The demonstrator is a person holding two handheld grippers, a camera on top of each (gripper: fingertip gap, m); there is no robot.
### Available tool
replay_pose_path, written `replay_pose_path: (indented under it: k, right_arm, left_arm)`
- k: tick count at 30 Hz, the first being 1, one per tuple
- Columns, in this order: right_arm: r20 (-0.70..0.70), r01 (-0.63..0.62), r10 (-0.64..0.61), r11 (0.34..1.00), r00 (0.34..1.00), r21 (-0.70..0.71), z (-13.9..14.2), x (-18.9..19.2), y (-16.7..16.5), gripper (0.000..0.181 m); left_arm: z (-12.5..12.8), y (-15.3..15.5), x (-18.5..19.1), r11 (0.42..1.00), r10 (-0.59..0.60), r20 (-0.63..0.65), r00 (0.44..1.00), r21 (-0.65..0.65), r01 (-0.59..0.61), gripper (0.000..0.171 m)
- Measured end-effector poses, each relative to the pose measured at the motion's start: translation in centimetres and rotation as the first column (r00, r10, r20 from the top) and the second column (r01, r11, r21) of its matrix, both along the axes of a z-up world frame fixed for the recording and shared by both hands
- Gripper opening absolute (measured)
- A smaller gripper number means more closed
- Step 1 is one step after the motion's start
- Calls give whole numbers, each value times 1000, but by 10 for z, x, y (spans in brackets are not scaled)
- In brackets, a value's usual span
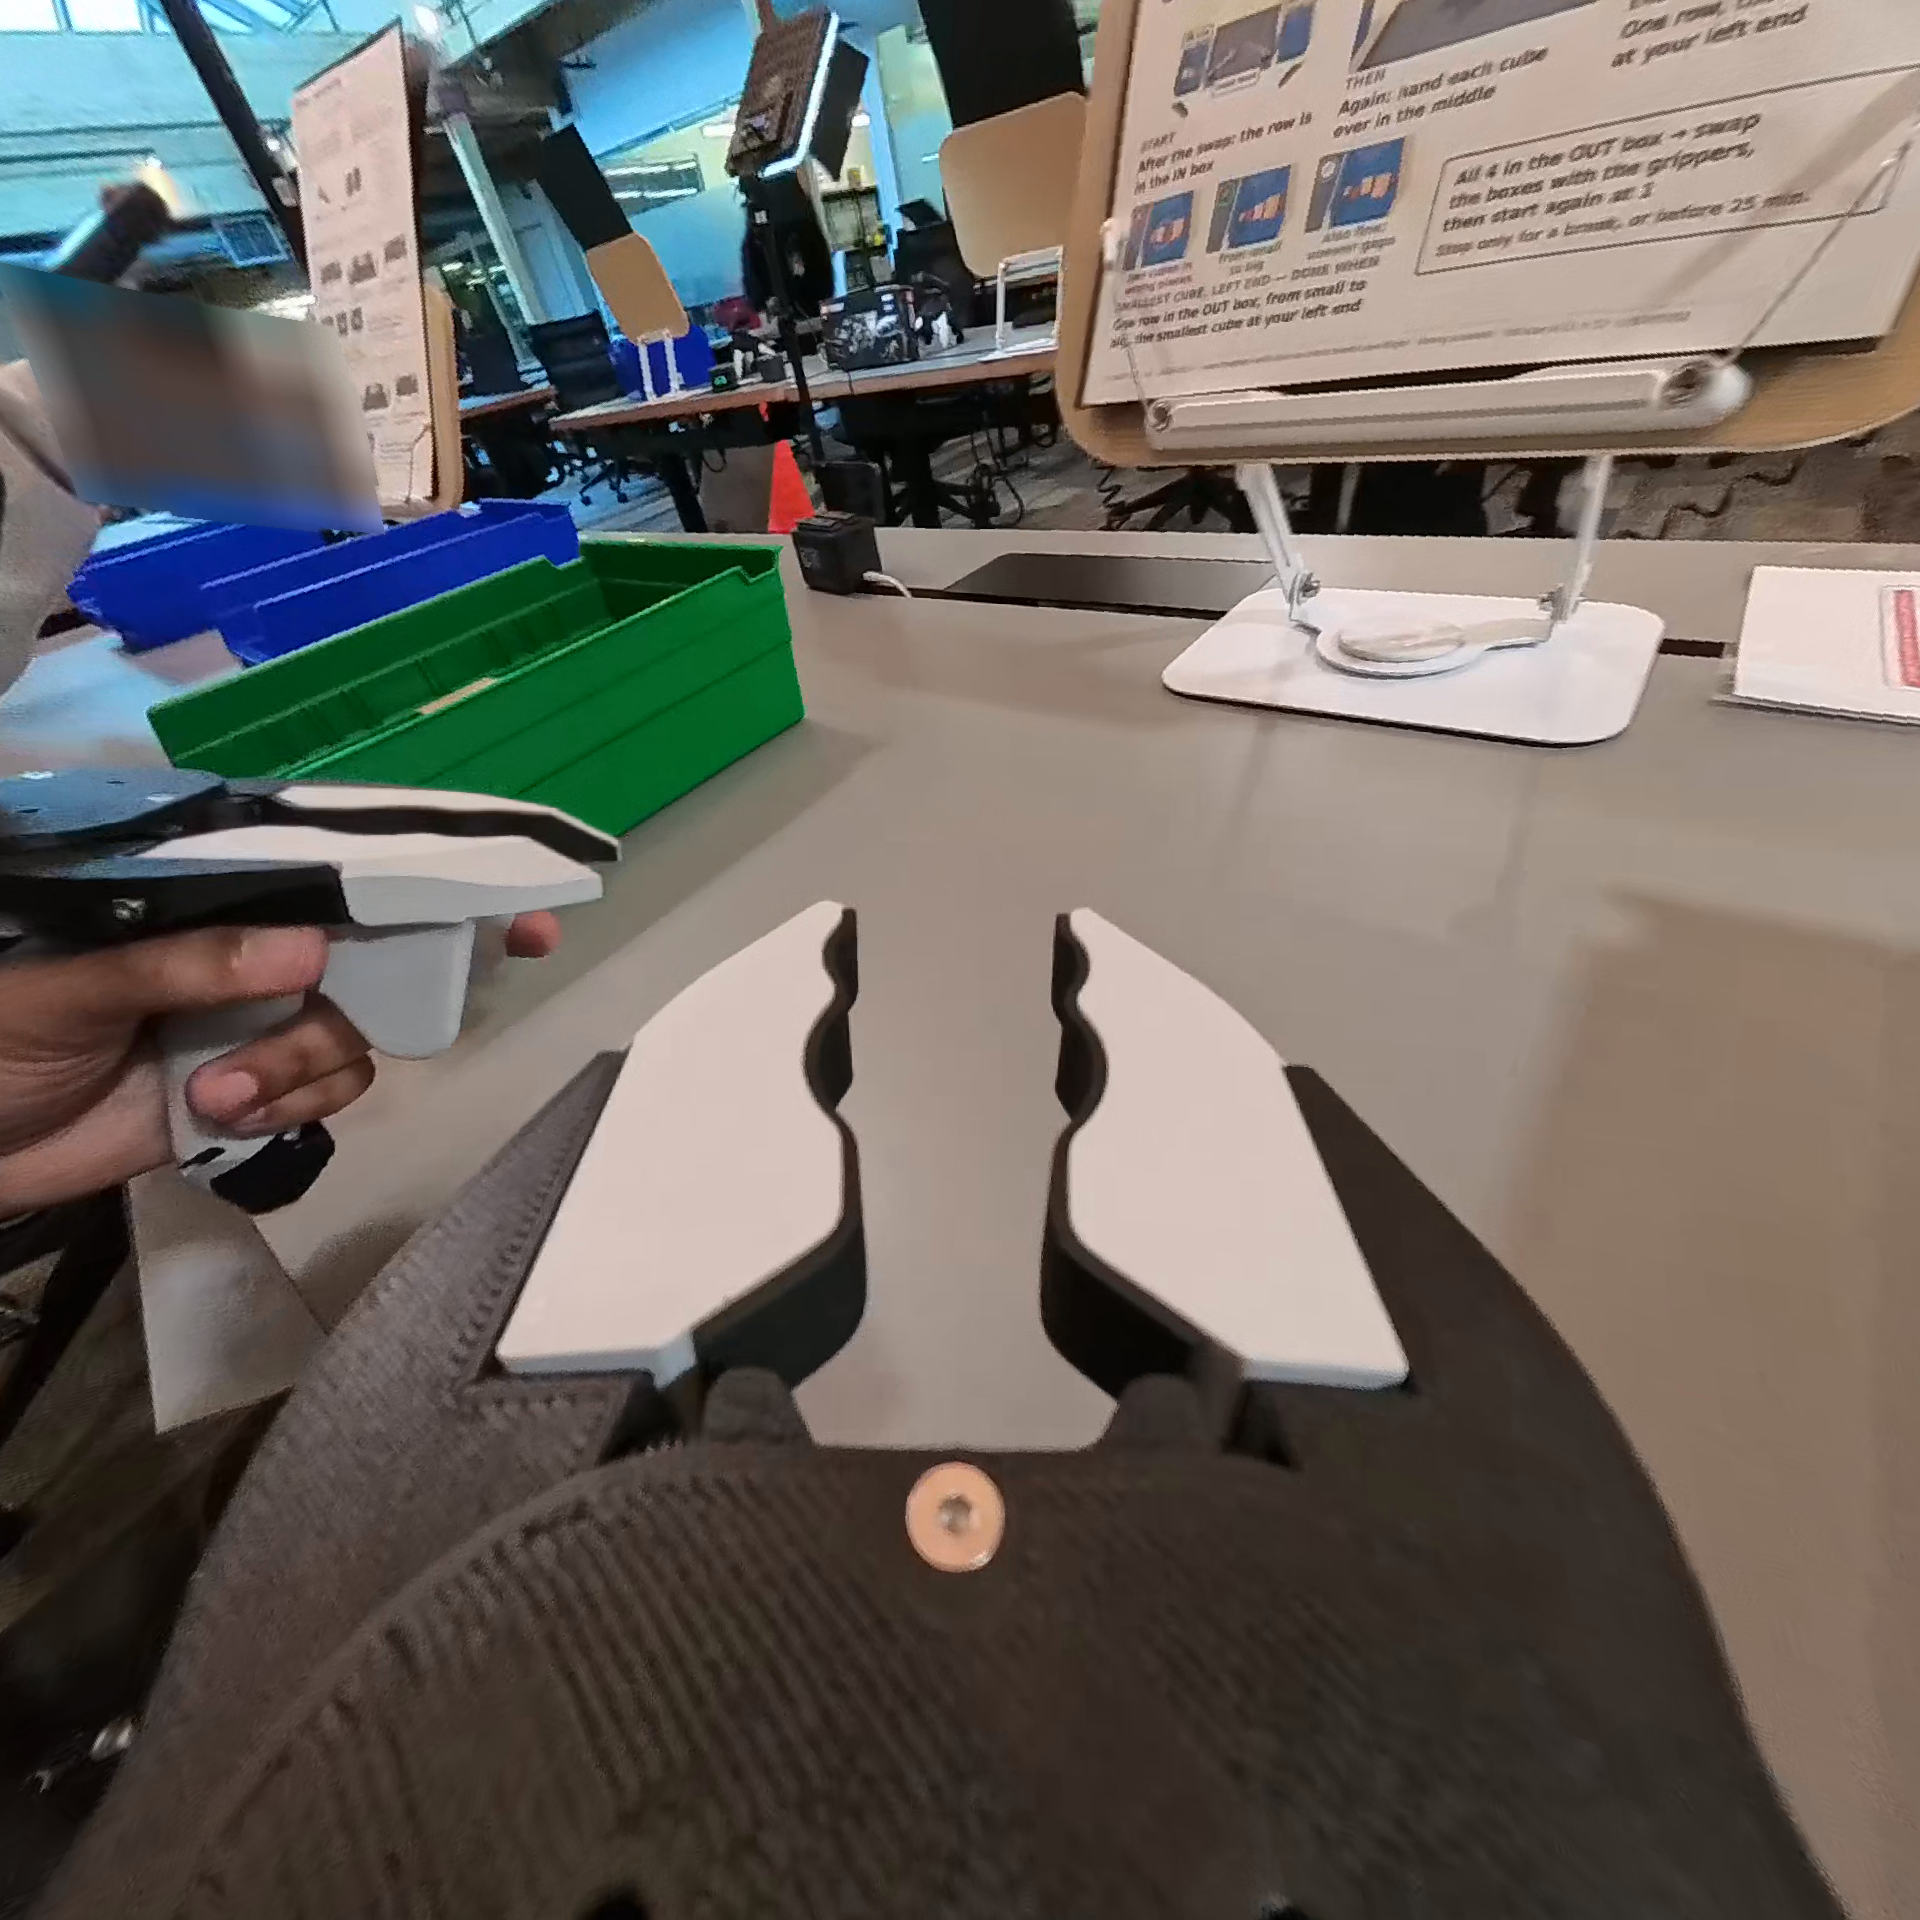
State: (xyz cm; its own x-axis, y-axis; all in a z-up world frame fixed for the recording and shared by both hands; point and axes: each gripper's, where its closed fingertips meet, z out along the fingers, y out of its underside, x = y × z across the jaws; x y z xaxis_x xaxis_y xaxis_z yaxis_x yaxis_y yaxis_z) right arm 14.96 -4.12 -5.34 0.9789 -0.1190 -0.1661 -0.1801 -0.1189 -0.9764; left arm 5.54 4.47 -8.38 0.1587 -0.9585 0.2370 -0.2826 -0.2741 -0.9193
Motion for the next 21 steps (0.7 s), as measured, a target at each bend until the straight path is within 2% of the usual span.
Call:
replay_pose_path:
  k: [3, 6, 15, 21]
  right_arm:
    - [-8, -32, 32, 999, 999, -23, -8, -8, 2, 42]
    - [-8, -9, 9, 1000, 1000, -1, -6, -3, -3, 45]
    - [-200, 34, -26, 999, 980, 34, -8, 17, -14, 51]
    - [-173, 30, -23, 999, 985, 35, -8, 17, -16, 49]
  left_arm:
    - [-4, 1, 0, 1000, -2, -10, 1000, -3, 2, 34]
    - [-6, 5, -1, 1000, 4, -17, 1000, -14, -5, 36]
    - [-13, 10, -1, 999, 23, -34, 999, -27, -24, 36]
    - [-14, 9, -1, 999, 21, -36, 999, -26, -22, 37]
